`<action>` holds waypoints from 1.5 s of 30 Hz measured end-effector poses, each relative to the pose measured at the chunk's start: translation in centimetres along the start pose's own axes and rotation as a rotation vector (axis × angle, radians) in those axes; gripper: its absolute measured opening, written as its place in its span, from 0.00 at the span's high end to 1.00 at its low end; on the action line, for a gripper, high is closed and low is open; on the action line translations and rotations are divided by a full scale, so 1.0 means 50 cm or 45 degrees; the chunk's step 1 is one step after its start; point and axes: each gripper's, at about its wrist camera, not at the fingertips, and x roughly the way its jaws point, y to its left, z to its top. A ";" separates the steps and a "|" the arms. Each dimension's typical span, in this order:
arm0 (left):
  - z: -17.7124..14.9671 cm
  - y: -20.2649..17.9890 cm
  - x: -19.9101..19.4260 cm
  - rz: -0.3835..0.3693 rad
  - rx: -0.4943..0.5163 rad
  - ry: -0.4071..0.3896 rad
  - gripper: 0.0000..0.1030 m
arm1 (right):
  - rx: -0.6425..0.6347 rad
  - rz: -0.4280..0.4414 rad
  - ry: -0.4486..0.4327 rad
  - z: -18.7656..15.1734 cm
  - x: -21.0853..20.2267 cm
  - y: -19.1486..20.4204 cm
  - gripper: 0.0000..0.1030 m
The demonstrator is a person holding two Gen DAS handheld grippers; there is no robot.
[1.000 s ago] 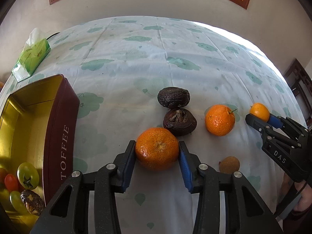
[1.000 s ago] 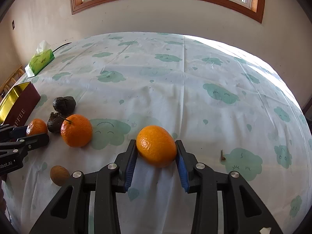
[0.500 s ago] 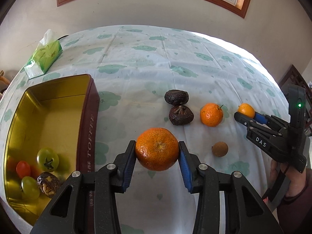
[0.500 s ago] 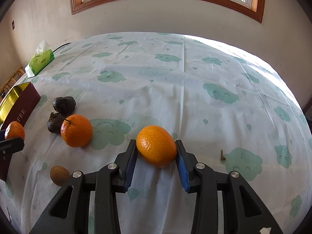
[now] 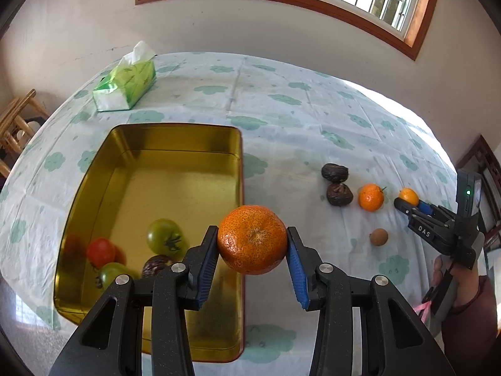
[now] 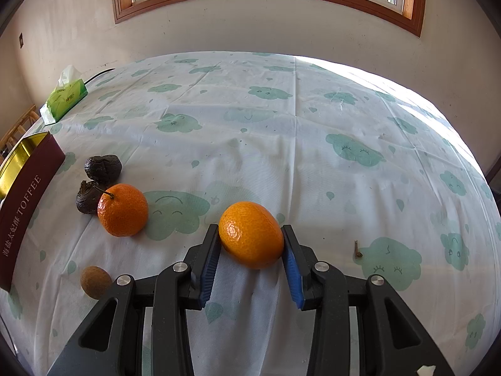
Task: Organize fruits
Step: 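Carry the tangerine into the tin tray and open the left tool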
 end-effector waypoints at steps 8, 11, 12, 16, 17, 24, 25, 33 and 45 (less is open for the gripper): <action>-0.047 0.110 -0.004 0.121 -0.093 0.060 0.58 | 0.000 0.000 0.000 0.000 0.000 0.000 0.64; -0.064 0.137 0.004 0.138 -0.124 0.090 0.58 | 0.000 0.000 0.000 0.000 0.000 0.000 0.64; -0.069 0.143 0.005 0.147 -0.131 0.092 0.58 | 0.000 -0.001 0.000 0.000 0.000 0.000 0.64; -0.079 0.147 -0.002 0.158 -0.100 0.073 0.58 | 0.000 0.000 0.000 0.000 0.000 0.000 0.64; -0.077 0.148 -0.001 0.156 -0.101 0.074 0.58 | 0.000 -0.001 0.000 0.000 0.001 0.000 0.64; -0.087 0.135 -0.003 0.137 -0.063 0.086 0.58 | -0.001 -0.001 0.000 0.000 0.000 0.000 0.64; -0.088 0.133 -0.002 0.130 -0.054 0.086 0.58 | -0.001 -0.001 0.000 0.000 0.000 0.000 0.64; -0.099 0.114 0.006 0.142 0.002 0.084 0.58 | -0.001 -0.001 0.000 0.001 0.000 0.000 0.64; -0.107 0.099 0.014 0.167 0.053 0.084 0.58 | -0.001 0.000 0.000 0.001 0.000 0.000 0.65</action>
